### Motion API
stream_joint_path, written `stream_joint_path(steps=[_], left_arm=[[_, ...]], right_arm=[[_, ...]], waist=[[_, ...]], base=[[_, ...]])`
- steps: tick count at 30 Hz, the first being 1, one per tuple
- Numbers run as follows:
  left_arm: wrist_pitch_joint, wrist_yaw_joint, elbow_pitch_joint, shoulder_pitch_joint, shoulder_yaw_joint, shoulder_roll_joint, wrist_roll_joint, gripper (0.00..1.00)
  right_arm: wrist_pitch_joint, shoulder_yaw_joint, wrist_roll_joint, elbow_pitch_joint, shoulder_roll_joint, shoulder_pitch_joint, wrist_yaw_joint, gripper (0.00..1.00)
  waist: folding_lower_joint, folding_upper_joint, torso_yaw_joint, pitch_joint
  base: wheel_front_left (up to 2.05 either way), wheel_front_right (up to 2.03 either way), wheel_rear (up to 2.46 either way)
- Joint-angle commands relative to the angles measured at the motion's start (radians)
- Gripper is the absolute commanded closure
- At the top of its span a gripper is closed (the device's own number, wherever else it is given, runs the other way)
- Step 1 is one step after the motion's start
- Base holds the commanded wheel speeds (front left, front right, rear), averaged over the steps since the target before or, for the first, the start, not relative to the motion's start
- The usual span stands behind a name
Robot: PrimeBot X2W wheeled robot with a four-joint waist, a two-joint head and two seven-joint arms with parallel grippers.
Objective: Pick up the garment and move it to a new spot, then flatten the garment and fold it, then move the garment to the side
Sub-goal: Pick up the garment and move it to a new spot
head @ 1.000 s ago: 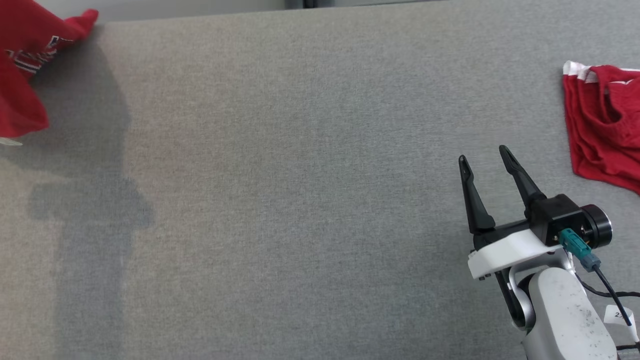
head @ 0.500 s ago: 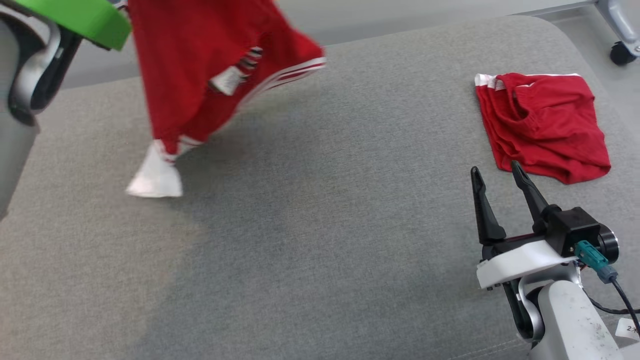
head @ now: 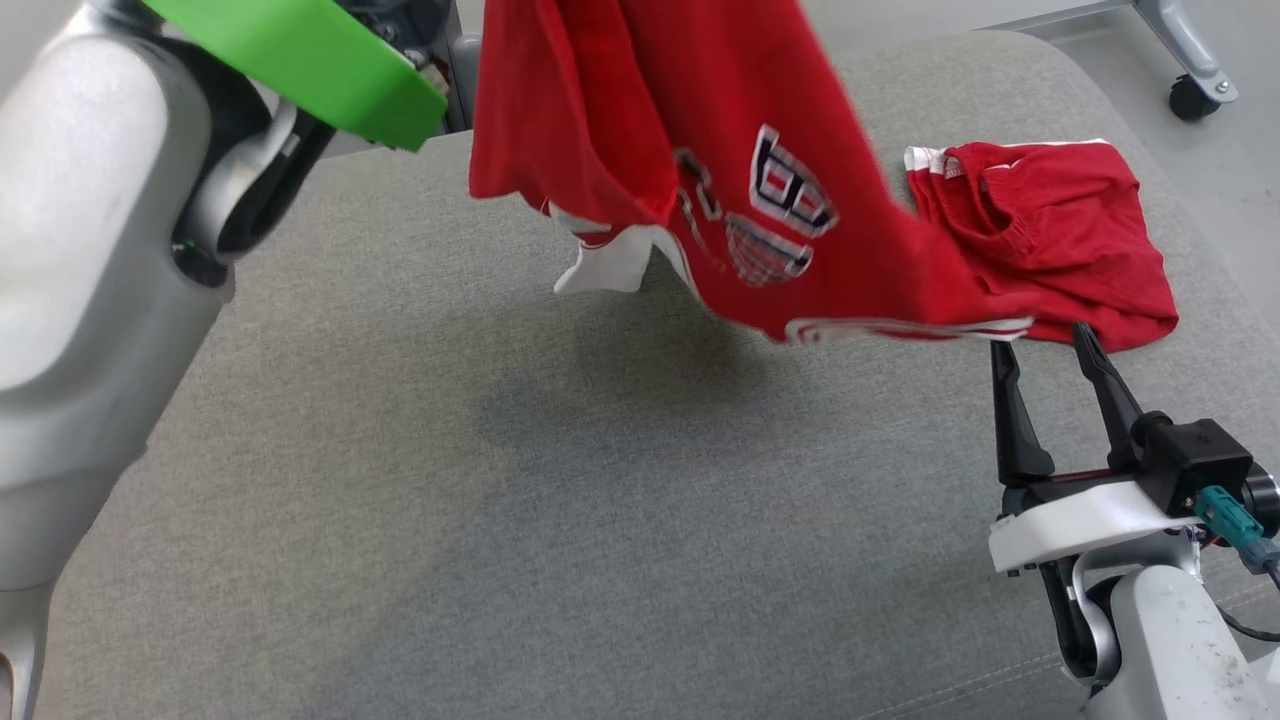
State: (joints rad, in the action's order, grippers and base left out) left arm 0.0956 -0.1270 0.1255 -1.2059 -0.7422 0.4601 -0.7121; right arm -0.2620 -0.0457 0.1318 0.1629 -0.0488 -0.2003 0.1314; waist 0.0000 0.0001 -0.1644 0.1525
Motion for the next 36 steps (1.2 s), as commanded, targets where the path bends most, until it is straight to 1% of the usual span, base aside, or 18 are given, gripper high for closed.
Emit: stream_joint_path(steps=[1, 7, 13, 16, 20, 26, 27, 28, 29, 30, 36], left_arm=[[-0.005, 0.009, 0.006, 0.029, -0.004, 0.009, -0.004, 1.00], [0.011, 0.017, 0.111, 0.107, -0.020, 0.040, -0.010, 1.00], [0.056, 0.023, 0.279, 0.159, -0.007, 0.086, -0.008, 1.00], [0.081, 0.034, 0.365, 0.170, 0.010, 0.103, -0.016, 1.00], [0.100, 0.056, 0.475, 0.169, 0.033, 0.123, -0.022, 1.00], [0.102, 0.063, 0.623, 0.196, 0.050, 0.134, -0.052, 1.00], [0.102, 0.061, 0.640, 0.202, 0.050, 0.134, -0.055, 0.84], [0.103, 0.058, 0.658, 0.208, 0.048, 0.132, -0.057, 0.58], [0.106, 0.055, 0.669, 0.213, 0.047, 0.130, -0.060, 0.16], [0.111, 0.053, 0.683, 0.221, 0.048, 0.126, -0.065, 0.00], [0.147, 0.049, 0.709, 0.271, 0.063, 0.101, -0.081, 0.00]], right_arm=[[-0.004, -0.003, 0.000, -0.004, -0.003, 0.008, -0.002, 0.00], [-0.004, 0.006, 0.009, -0.015, -0.004, -0.015, -0.002, 0.00], [-0.004, 0.012, 0.013, -0.017, -0.004, -0.039, -0.002, 0.00], [-0.004, 0.011, 0.013, -0.021, -0.003, -0.049, -0.002, 0.00], [-0.004, 0.014, 0.014, -0.028, -0.003, -0.071, -0.002, 0.00], [-0.003, 0.021, 0.019, -0.034, -0.003, -0.091, -0.002, 0.00], [-0.003, 0.023, 0.019, -0.034, -0.003, -0.092, -0.002, 0.00], [-0.003, 0.023, 0.017, -0.033, -0.003, -0.092, -0.002, 0.00], [-0.003, 0.023, 0.015, -0.032, -0.003, -0.091, -0.002, 0.00], [-0.003, 0.022, 0.012, -0.032, -0.003, -0.089, -0.002, 0.00], [-0.003, 0.022, -0.005, -0.020, -0.004, -0.093, -0.002, 0.00]], waist=[[0.0000, -0.0001, 0.002, 0.005], [0.0000, -0.0001, -0.007, 0.043], [0.0000, -0.0001, -0.024, 0.102], [0.0000, -0.0001, -0.032, 0.136], [0.0000, -0.0001, -0.042, 0.181], [0.0000, -0.0001, -0.050, 0.222], [0.0000, -0.0001, -0.049, 0.224], [0.0000, -0.0001, -0.047, 0.225], [0.0000, -0.0001, -0.044, 0.225], [0.0000, -0.0001, -0.040, 0.225], [0.0000, -0.0001, -0.010, 0.201]], base=[[0.00, 0.00, 0.00], [0.00, 0.00, 0.00], [0.00, 0.00, 0.00], [0.00, 0.00, 0.00], [0.00, 0.00, 0.00], [0.00, 0.00, 0.00], [0.00, 0.00, 0.00], [0.00, 0.00, 0.00], [0.00, 0.00, 0.00], [0.00, 0.00, 0.00], [0.00, 0.00, 0.00]])
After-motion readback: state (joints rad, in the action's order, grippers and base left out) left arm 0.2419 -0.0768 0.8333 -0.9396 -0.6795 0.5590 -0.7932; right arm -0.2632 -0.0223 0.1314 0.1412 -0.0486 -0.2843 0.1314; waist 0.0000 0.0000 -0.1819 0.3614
